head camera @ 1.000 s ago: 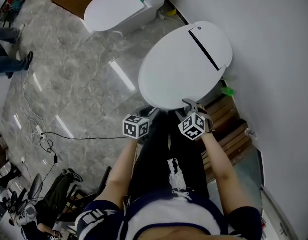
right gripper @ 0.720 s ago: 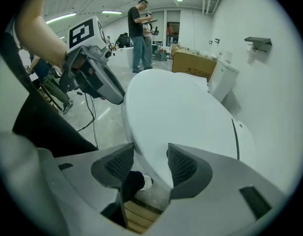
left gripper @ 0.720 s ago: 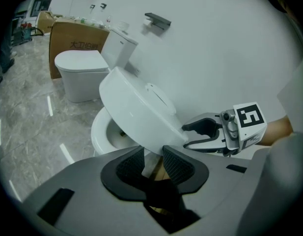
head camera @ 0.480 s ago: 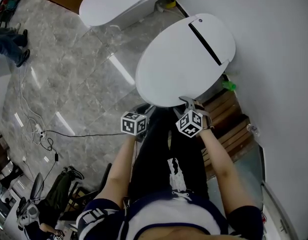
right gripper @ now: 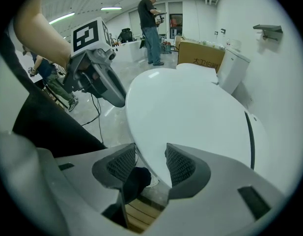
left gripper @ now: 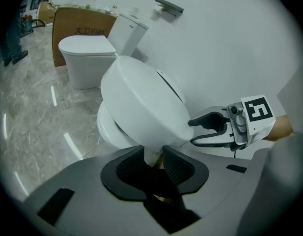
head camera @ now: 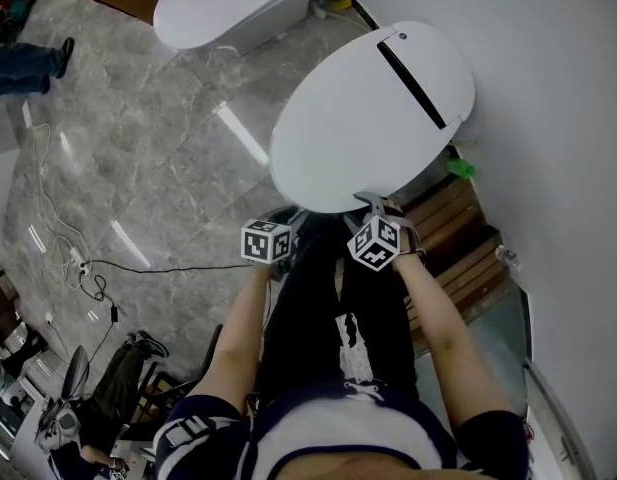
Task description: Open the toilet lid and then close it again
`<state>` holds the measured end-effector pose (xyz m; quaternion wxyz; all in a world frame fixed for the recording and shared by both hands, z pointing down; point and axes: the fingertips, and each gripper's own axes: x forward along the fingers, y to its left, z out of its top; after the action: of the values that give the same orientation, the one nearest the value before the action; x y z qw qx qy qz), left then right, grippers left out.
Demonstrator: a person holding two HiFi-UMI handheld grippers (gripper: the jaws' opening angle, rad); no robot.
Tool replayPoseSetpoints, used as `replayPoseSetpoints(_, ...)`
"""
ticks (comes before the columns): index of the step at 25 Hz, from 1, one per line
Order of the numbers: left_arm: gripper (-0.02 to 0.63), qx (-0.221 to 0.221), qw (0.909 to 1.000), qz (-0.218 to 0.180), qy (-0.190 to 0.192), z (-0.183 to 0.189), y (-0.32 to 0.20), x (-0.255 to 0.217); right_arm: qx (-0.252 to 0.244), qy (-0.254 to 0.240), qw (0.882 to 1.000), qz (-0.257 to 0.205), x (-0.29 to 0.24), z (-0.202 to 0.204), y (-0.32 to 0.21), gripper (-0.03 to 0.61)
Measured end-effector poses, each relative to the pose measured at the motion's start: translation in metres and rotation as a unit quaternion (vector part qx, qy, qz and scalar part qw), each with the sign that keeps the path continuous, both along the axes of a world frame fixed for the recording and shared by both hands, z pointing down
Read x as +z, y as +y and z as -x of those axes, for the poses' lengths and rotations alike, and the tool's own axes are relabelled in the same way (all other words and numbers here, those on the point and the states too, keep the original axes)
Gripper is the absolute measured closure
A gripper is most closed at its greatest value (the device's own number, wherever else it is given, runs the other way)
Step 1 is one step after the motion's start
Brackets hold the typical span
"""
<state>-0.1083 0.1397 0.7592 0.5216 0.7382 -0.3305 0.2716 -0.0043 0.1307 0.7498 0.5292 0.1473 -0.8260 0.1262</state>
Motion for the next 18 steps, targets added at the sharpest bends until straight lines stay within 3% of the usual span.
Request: replayPoseSetpoints(18,0.517,-0.009,0.9981,0.042,-0.043,0.010,0.005,0.068,-0.021,0.013,0.999,0.040,0.054,0.010,0.002,0.407)
